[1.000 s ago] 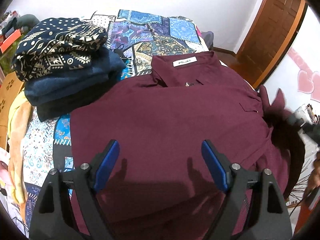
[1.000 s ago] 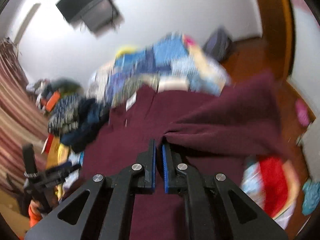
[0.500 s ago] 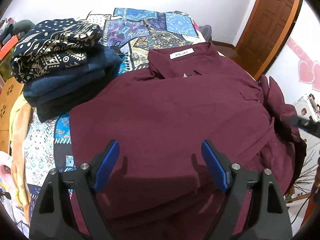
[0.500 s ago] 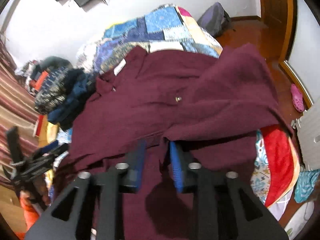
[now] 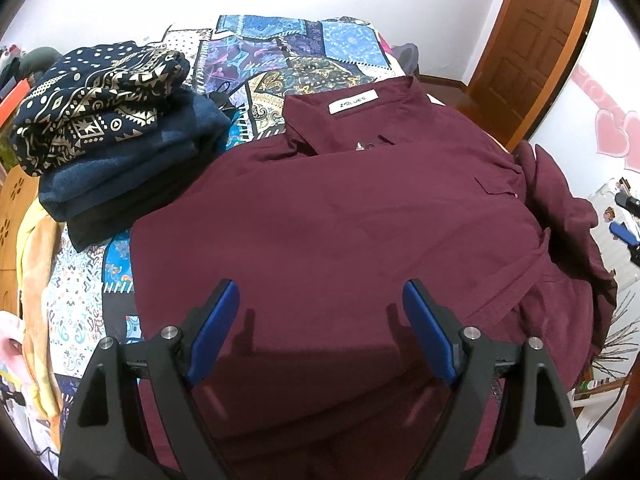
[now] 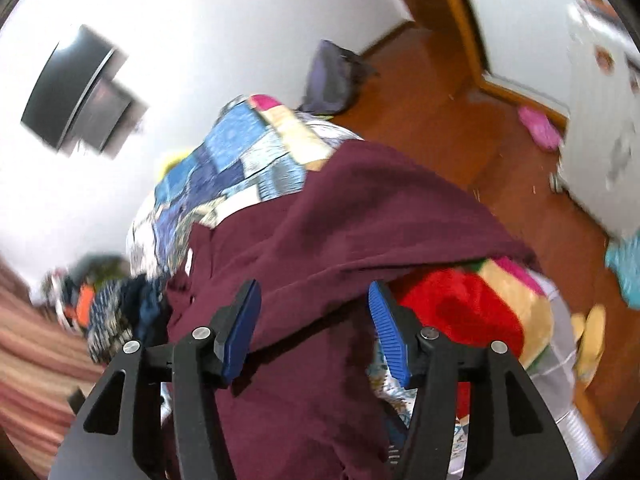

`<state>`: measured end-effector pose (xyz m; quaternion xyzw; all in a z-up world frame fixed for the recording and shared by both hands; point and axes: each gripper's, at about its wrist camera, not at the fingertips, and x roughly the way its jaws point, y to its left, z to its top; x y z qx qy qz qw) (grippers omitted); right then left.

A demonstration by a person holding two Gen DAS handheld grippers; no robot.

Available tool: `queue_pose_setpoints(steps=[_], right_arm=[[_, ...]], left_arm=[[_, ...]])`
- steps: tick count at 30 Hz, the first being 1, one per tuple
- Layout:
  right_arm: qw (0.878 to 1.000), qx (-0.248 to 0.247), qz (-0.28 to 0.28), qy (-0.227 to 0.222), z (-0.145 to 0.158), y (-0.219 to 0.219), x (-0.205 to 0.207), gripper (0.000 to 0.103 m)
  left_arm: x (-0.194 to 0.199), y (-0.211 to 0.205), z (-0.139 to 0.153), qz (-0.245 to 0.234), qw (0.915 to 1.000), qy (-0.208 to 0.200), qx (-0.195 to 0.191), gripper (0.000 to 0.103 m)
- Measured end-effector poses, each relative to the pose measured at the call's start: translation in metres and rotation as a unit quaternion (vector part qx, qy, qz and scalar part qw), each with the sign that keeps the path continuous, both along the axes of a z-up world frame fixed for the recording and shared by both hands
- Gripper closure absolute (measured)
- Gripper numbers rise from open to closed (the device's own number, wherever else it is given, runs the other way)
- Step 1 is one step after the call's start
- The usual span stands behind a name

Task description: Fold large clothes

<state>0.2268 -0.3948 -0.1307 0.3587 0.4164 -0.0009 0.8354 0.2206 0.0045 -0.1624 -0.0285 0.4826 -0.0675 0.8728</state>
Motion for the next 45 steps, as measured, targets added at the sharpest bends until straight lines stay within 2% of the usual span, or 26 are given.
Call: queue_pose_setpoints(steps=[8,14,16,17,18,21,24,29,34,36,41,45], right_arm=[[0.989,0.116,-0.07,0.06,-0.066,-0.032,0.017,0.05],[0.987,0.107,-0.101,0.06,-0.077,-0.048,0.032,0.05],[0.988,0.099,-0.099,0.065,-0.078,-0.047,0.039,0.056],[0.989,0.083,-0.098,0.069,-0.077,-0.045,0.042,0.066],[0.991,0.069,-0.092,0.067,-0.074,-0.043,0.044,0.075],[0.995,0.023,-0.081,0.053,-0.058,-0.037,0.044,0.086],[0.997,-0.015,-0.071,0.028,-0.04,-0.033,0.041,0.091],[0.998,-0.029,-0.042,-0.027,0.0,-0.019,0.034,0.092],[0.994,-0.063,0.007,-0.092,0.054,0.021,0.03,0.093],[0.991,-0.061,0.038,-0.116,0.07,0.04,0.029,0.093],[0.978,-0.072,0.119,-0.156,0.098,0.095,0.03,0.093],[0.964,-0.083,0.193,-0.163,0.096,0.143,0.032,0.093]], left_arm=[[0.007,0.001,-0.006,0.008,0.9999,0.01,0.003,0.02],[0.013,0.0,-0.012,0.012,0.9998,0.018,0.001,0.02],[0.014,0.0,-0.014,0.012,0.9997,0.019,0.001,0.02],[0.014,0.001,-0.014,0.013,0.9997,0.019,0.002,0.02],[0.014,0.001,-0.014,0.013,0.9997,0.019,0.002,0.02],[0.013,0.003,-0.012,0.014,0.9998,0.015,0.002,0.02],[0.011,0.007,-0.008,0.017,0.9998,0.009,0.002,0.02],[0.006,0.012,-0.002,0.02,0.9998,-0.003,-0.003,0.02],[0.0,0.02,0.005,0.021,0.9995,-0.015,-0.014,0.02],[-0.002,0.024,0.007,0.023,0.9993,-0.022,-0.019,0.02],[-0.011,0.038,0.015,0.032,0.9982,-0.037,-0.034,0.02],[-0.018,0.049,0.019,0.04,0.9974,-0.047,-0.039,0.02]])
